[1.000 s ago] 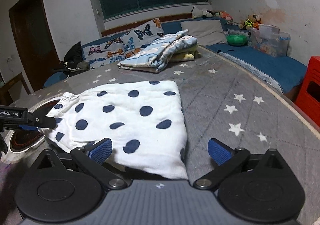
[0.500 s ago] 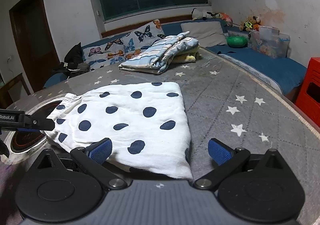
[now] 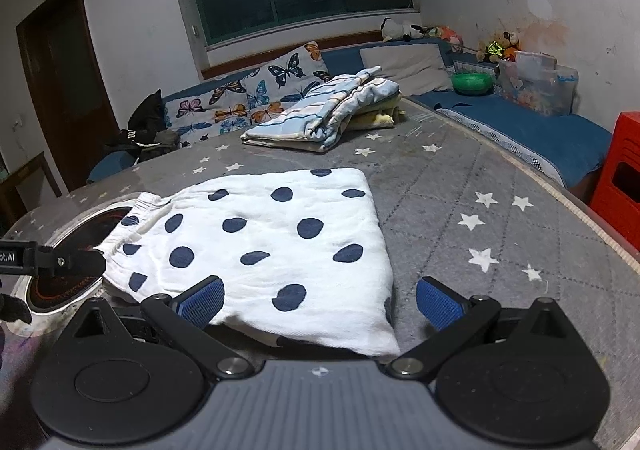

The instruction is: Fold clothes

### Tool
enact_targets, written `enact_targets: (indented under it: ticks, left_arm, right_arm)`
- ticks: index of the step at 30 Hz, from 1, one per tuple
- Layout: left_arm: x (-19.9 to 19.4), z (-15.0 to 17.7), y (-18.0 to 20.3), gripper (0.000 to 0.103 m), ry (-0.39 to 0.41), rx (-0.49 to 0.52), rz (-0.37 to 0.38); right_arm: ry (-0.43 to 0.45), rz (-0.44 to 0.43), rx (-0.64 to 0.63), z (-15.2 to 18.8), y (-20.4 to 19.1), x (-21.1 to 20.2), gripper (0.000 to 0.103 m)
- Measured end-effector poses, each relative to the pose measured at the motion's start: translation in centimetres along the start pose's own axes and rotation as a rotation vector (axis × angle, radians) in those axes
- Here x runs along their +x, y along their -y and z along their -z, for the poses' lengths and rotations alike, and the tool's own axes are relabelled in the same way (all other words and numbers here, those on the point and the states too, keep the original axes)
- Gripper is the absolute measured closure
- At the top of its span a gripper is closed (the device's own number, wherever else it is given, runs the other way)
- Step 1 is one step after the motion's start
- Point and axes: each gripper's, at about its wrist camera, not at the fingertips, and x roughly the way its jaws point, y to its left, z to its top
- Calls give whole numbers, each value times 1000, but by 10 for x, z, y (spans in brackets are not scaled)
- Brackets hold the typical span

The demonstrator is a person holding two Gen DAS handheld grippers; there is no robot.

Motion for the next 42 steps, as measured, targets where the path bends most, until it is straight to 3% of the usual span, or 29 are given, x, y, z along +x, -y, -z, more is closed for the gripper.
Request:
enact_targets:
  ticks: [14, 29, 35, 42]
  left_arm:
    - [-7, 4, -3, 0, 29, -1, 15]
    - [22, -1, -13, 0, -27, 47, -119]
    - [22, -6, -14, 0, -33, 25, -105]
    - [29, -15, -8, 0, -24, 47, -111]
  right_arm:
    - [-12, -35, -56, 2, -16, -1, 0]
    - [-47, -40, -81, 2, -15, 17, 0]
    - [-32, -70, -106, -11, -18, 19, 0]
    - [-58, -96, -177, -31, -33, 49, 0]
